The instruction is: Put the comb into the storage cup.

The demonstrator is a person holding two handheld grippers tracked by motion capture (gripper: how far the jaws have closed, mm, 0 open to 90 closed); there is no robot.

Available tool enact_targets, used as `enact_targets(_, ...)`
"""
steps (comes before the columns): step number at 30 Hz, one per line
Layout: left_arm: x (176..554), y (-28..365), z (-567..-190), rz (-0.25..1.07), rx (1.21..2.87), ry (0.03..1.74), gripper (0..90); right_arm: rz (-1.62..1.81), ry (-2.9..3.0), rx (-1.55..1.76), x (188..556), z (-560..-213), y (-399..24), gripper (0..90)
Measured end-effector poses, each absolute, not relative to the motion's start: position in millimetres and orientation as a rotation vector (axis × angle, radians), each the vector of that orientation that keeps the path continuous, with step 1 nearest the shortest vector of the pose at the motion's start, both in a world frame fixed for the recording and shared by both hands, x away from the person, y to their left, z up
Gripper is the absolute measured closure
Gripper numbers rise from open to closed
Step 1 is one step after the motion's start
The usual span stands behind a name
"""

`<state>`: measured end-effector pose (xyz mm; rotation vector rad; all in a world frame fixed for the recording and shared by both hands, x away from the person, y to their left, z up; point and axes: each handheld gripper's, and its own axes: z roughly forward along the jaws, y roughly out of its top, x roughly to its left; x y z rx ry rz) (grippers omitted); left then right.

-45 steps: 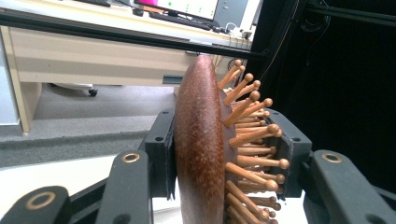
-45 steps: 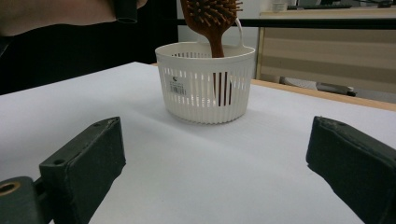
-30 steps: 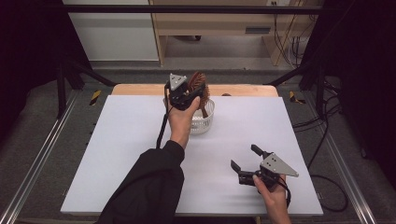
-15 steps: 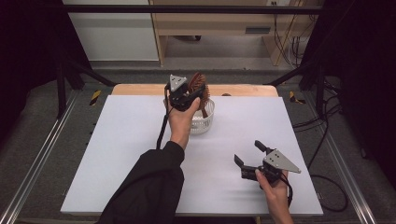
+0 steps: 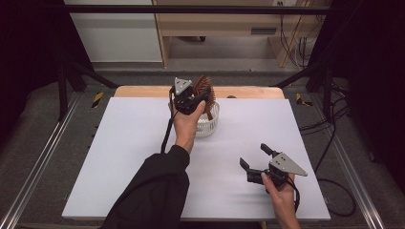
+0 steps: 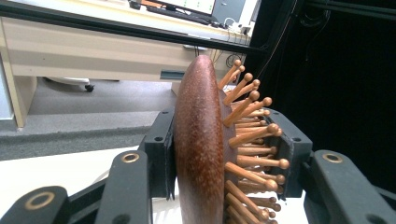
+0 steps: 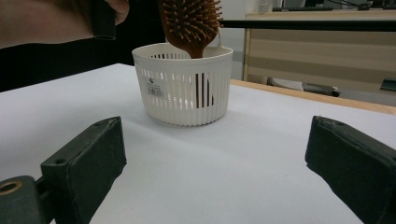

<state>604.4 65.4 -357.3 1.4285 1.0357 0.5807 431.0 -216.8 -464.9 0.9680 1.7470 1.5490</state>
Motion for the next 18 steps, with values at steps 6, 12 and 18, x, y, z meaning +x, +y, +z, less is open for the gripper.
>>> enact_targets(6, 604, 68, -358, 0.578, 1.433, 1.029, 50.3, 1.563, 1.749, 0.975, 431, -465, -217, 5.1)
enact_targets(12, 605, 75, -359, 0.568, 1.443, 1.035, 49.2, 1.562, 1.749, 0.974, 431, -466, -217, 5.1)
enact_targets(18, 606, 89, -359, 0.537, 1.475, 1.019, 48.1, 1.568, 1.756, 0.977, 431, -466, -216, 5.1)
